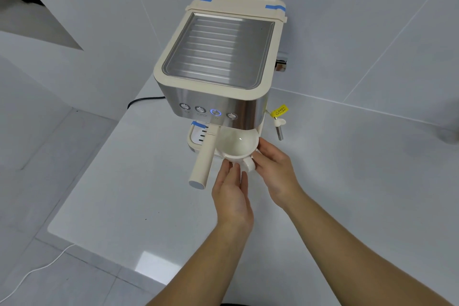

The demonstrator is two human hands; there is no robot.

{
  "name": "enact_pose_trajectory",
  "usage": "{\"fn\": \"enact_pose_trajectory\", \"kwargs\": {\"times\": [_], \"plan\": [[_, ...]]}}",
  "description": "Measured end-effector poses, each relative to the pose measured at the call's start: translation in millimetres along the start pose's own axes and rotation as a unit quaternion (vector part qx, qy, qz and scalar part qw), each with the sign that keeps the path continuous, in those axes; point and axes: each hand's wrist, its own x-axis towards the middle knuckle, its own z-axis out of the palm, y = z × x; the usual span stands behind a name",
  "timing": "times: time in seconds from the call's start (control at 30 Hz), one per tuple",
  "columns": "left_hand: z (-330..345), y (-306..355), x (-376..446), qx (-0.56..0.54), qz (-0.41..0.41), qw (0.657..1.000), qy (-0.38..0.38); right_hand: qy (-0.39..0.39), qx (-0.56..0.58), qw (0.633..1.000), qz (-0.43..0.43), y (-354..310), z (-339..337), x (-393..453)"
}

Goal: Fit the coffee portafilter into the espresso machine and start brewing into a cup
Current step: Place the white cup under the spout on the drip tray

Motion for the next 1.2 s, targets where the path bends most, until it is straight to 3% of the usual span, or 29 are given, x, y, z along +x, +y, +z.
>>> {"fn": "enact_pose_trajectory", "kwargs": {"times": [0.43,0.87,1.2], "plan": [[7.9,-7.7,29.4,0.034,0.071,0.997,-0.010,-0.042,0.016,0.999,-0.014,-4.6,11.8,20.9],[11.6,-7.1,44.3,0.053,0.086,0.995,0.013,-0.028,0.008,1.000,0.001,-1.1,17.5,39.5],[10.6,-15.7,38.9,0.139,0.087,0.986,-0.006,-0.051,-0.026,0.998,-0.010,-3.1,13.7,29.3]]}}
